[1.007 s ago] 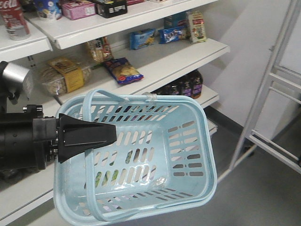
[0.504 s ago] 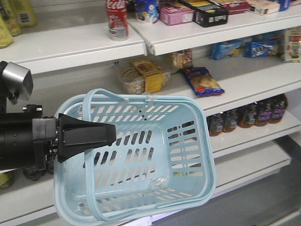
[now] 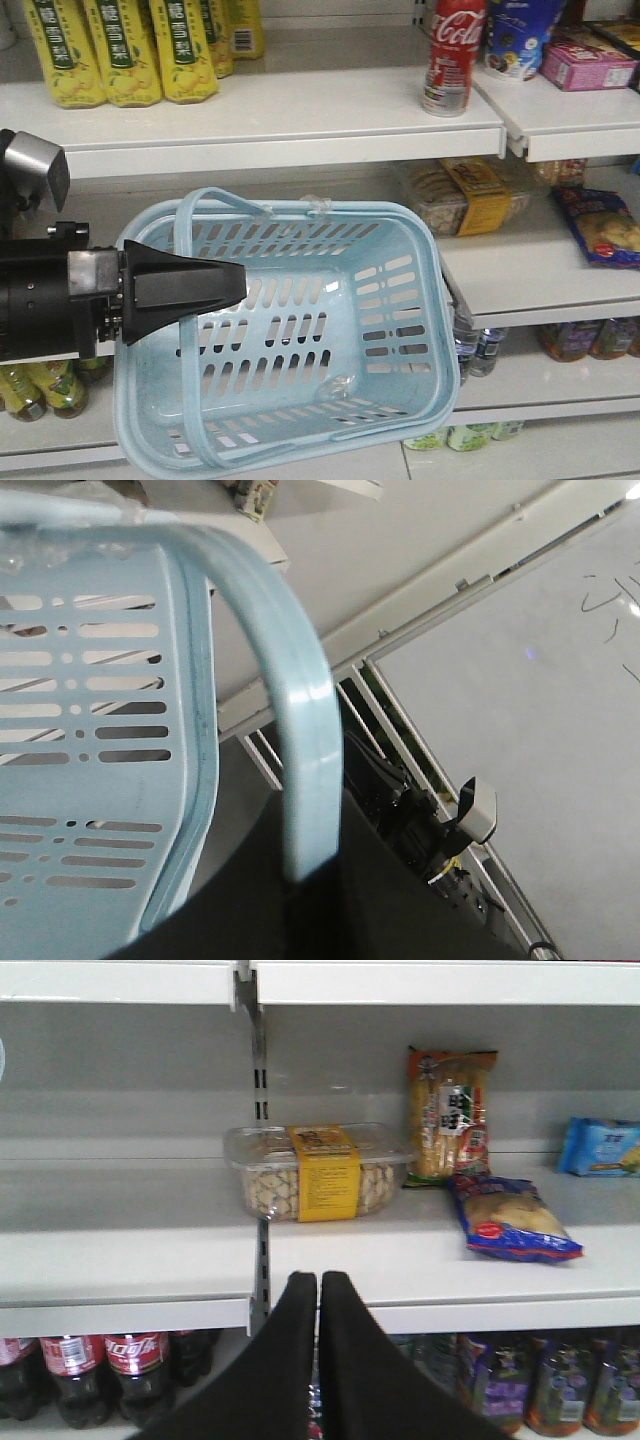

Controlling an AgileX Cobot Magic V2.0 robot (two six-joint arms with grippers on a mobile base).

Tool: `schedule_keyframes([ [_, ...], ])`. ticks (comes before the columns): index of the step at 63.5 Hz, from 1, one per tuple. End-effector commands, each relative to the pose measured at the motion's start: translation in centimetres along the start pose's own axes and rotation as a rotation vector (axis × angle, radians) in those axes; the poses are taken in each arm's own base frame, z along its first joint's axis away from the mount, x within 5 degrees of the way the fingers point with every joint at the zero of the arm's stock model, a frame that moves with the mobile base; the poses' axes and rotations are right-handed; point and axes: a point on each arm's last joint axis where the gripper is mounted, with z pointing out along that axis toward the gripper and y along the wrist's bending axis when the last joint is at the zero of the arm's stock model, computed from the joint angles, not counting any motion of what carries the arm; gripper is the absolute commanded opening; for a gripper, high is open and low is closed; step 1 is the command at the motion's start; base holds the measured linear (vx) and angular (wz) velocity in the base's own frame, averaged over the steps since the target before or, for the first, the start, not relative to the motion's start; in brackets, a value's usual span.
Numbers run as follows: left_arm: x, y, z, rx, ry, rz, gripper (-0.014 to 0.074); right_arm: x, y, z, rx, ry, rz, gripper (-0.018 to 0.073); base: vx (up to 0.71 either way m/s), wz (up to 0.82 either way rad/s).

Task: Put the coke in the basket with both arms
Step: 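Drive the base to the shelf with the red Coca-Cola bottle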

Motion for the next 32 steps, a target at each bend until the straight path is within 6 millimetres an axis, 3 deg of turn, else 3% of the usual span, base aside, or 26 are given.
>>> schedule_keyframes([
  [1,-0.52,-1.72,-0.43,0.088,-0.048,-0.009,-0.0006,-0.43,0.04,-0.09,-0.002,-0.084,-0.016,-0.0005,0.11,0.42],
  [15,-0.52,-1.72,-0.43,0.088,-0.048,-0.009,-0.0006,-0.43,0.04,-0.09,-0.002,-0.084,-0.016,-0.0005,0.1,0.35],
  [32,-0.52,-1.72,-0.43,0.088,-0.048,-0.009,-0.0006,-0.43,0.04,-0.09,-0.002,-0.084,-0.016,-0.0005,0.07,0.14],
])
